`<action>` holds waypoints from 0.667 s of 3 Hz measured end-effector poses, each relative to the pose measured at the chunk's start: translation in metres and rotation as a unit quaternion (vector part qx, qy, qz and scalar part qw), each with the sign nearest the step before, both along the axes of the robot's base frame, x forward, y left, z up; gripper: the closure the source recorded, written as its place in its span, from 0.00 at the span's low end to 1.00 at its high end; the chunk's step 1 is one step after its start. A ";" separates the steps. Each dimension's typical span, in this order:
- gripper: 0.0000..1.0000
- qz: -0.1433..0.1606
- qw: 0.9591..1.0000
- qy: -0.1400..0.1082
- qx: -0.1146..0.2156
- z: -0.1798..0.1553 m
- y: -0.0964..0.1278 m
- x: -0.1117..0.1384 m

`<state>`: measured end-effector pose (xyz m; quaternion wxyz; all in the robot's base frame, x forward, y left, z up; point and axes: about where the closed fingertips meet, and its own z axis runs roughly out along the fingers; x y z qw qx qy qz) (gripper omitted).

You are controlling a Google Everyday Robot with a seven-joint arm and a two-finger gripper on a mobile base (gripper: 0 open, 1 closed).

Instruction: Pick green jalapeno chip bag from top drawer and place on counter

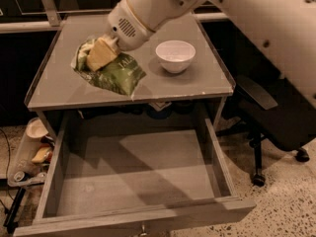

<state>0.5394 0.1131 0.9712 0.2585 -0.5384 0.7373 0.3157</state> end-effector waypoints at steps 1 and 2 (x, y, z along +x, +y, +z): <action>1.00 0.002 1.000 0.016 0.010 -0.015 0.023 0.045; 1.00 -0.003 0.999 0.031 0.012 -0.030 0.038 0.084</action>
Offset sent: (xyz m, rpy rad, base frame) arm 0.1329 0.0525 -0.0454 0.0316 0.0929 -0.0271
